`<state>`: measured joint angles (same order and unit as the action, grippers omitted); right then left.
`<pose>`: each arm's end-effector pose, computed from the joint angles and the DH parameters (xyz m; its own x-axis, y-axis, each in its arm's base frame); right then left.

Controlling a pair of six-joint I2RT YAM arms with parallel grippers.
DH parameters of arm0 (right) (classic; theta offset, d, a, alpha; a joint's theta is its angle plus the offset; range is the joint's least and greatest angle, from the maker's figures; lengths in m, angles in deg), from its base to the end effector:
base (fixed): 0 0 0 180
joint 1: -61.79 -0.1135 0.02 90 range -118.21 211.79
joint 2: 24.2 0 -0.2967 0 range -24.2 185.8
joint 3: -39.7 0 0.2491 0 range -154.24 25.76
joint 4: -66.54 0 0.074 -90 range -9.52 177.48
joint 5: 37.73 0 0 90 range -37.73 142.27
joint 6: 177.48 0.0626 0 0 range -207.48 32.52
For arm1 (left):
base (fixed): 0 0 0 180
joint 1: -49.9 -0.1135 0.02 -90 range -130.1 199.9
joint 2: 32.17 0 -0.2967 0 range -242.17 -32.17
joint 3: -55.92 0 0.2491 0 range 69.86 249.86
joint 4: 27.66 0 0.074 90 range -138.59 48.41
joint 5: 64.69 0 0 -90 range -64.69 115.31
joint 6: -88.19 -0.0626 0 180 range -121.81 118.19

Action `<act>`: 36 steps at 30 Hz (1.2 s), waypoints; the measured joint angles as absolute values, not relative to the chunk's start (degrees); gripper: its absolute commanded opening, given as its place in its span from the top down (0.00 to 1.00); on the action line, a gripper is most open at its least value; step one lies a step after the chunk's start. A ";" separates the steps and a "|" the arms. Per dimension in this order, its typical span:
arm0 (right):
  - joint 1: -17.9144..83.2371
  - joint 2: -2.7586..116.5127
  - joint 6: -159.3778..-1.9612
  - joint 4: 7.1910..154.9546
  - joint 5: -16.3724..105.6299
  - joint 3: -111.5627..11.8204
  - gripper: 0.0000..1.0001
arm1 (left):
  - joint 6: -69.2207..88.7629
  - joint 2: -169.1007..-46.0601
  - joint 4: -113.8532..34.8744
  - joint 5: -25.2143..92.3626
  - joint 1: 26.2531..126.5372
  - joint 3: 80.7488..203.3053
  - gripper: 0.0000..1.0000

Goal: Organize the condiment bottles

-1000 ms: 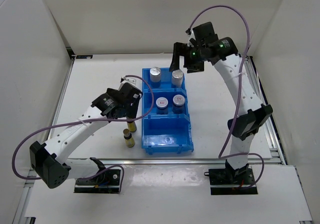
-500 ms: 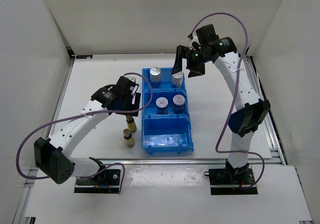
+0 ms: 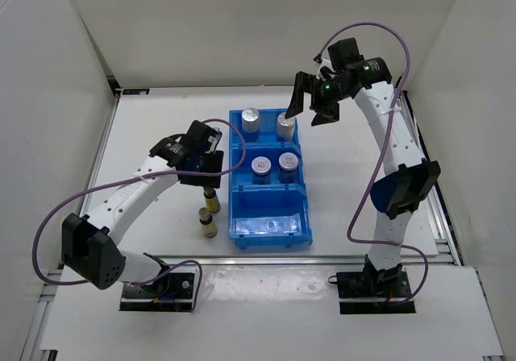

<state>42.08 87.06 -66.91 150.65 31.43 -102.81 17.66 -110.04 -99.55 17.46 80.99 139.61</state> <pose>0.3884 0.1628 0.4136 -0.8844 0.0320 -0.4656 -0.2207 0.8504 0.4777 0.2276 -0.1273 0.3045 -0.8927 0.1527 -0.4240 0.1767 0.9841 -0.0175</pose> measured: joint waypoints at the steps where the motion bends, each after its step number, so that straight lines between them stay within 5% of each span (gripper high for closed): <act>1: 42.22 87.06 -66.91 150.85 31.25 -102.81 0.00 | 17.68 -110.08 -99.57 17.94 80.59 139.44 0.34; 7: 43.46 87.06 -66.91 151.04 30.31 -102.81 0.00 | 17.70 -110.19 -99.39 19.95 79.28 138.83 0.49; 15: 44.93 87.06 -66.93 151.04 29.05 -102.79 0.00 | 16.87 -110.19 -99.15 21.39 79.24 138.85 0.89; 21: 45.73 87.06 -66.93 151.06 28.70 -102.31 0.00 | 17.13 -111.18 -102.13 21.24 79.26 142.67 0.89; 27: 46.59 87.06 -66.93 151.17 27.98 -101.46 0.00 | 16.06 -112.51 -107.07 20.87 80.09 160.79 0.89; 36: 46.96 87.06 -66.93 151.28 27.63 -100.60 0.00 | 11.62 -120.09 -109.62 19.71 95.43 181.06 0.89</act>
<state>46.96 87.06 -66.93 151.28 27.63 -100.60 11.62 -120.09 -109.62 19.71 95.43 181.06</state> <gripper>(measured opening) 0.998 0.427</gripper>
